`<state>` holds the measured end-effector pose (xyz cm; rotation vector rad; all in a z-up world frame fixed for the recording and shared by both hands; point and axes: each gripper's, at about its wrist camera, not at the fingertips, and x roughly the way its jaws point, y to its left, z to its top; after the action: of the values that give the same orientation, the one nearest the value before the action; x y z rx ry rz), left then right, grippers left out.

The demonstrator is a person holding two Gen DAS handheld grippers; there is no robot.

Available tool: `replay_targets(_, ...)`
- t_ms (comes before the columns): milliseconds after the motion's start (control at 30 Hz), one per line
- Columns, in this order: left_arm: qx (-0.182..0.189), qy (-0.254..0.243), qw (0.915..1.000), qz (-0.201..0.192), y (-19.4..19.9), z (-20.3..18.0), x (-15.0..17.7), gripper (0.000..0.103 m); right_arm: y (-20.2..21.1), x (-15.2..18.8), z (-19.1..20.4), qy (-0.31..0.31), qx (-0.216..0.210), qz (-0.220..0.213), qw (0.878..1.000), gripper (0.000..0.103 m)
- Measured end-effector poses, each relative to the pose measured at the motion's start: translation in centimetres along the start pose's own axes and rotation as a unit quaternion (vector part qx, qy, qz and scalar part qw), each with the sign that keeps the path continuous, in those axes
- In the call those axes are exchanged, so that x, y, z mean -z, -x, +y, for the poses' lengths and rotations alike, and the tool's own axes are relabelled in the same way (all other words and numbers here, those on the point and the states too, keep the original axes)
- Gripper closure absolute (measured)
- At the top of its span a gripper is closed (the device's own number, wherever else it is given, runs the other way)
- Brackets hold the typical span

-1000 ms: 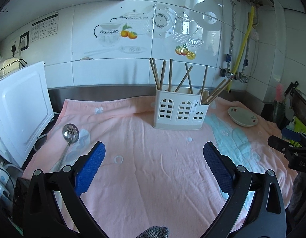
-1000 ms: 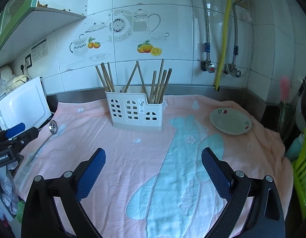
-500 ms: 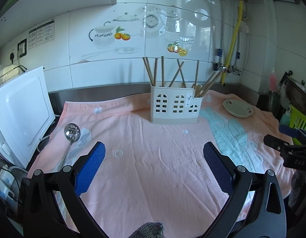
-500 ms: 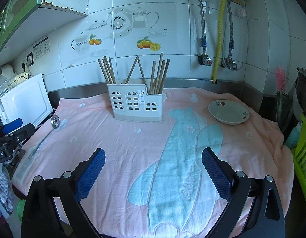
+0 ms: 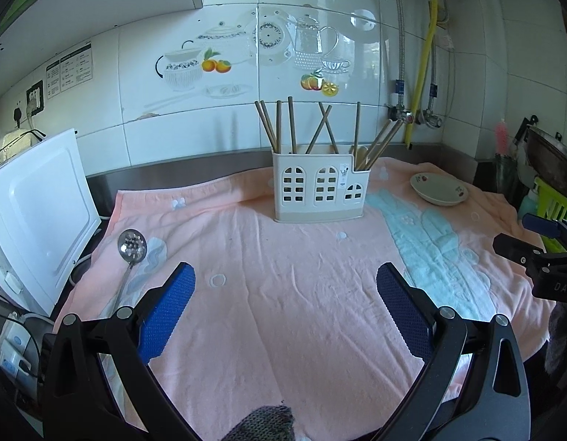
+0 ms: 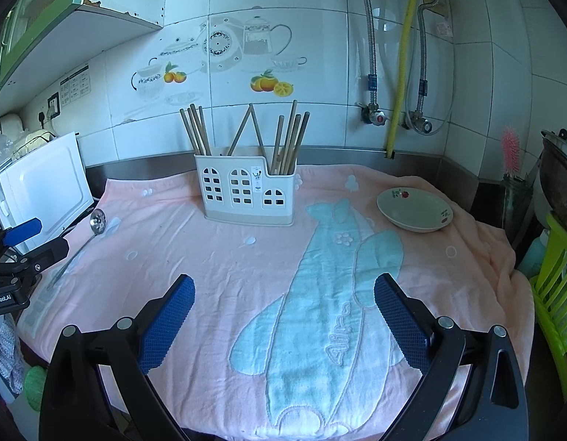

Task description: Organize utensils

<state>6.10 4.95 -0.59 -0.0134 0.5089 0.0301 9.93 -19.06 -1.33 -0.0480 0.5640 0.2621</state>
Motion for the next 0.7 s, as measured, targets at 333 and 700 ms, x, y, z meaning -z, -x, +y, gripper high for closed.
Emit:
replay_targets(333, 0.009, -0.001, 1.0000, 0.002, -0.01, -0.43, 0.25, 0.005, 0.11, 0.04, 0.04, 0.006, 0.006, 0.001, 1.000, 0.008)
replay_targets(700, 0.012, 0.003, 0.9999, 0.005, -0.19, -0.26, 0.52, 0.005, 0.15, 0.03, 0.19, 0.011, 0.006, 0.001, 1.000, 0.008)
